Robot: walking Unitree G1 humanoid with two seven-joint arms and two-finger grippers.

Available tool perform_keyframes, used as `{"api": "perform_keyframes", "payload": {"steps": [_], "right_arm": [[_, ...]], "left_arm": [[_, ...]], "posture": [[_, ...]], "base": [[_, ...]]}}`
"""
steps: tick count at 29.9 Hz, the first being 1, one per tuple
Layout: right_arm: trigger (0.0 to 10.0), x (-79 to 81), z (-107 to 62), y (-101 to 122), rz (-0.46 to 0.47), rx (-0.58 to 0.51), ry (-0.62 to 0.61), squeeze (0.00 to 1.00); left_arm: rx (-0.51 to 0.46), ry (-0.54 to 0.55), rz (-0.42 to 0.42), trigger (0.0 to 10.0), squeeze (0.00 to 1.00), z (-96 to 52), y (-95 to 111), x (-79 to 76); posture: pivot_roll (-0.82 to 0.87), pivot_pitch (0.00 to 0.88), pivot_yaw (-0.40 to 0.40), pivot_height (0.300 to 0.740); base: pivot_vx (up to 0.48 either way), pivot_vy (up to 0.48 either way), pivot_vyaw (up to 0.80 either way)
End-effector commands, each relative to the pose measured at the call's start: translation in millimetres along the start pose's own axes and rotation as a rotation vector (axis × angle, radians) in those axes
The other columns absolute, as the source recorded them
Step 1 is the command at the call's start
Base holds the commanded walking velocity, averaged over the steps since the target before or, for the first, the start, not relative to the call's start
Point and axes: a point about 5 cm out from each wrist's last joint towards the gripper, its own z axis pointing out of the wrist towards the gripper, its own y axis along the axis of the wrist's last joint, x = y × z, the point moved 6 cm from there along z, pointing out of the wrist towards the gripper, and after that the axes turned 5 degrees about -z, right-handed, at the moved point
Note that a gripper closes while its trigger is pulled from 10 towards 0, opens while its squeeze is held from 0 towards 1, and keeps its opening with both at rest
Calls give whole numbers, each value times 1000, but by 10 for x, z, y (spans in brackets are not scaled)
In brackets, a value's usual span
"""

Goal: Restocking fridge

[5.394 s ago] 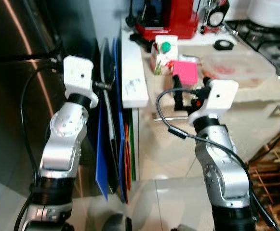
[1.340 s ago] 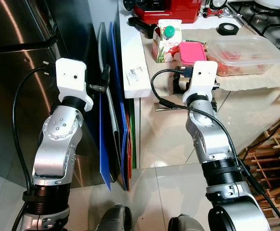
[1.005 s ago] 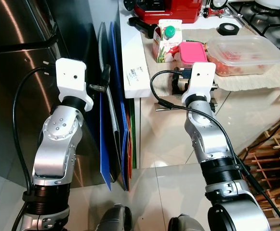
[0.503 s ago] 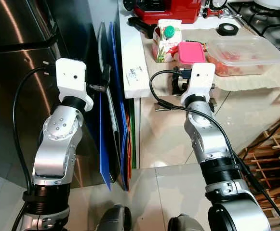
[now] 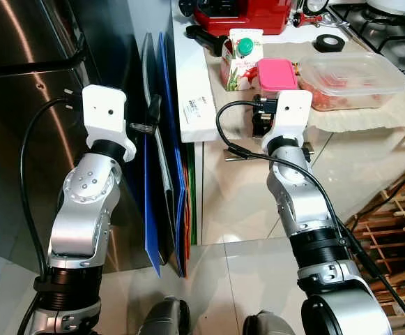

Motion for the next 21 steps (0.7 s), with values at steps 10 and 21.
{"api": "perform_keyframes", "payload": {"steps": [10,21], "right_arm": [[0,-229,-141,733,-68,-325,-50,0],[0,-564,-551,1008,-211,-512,-168,0]], "left_arm": [[29,-9,47,10000,0,29,-109,-101],[-38,-112,-17,9098,0,-9,-146,-497]], "posture": [[126,124,13,710],[80,59,-3,710]], "base": [[0,0,0],[0,0,0]]}}
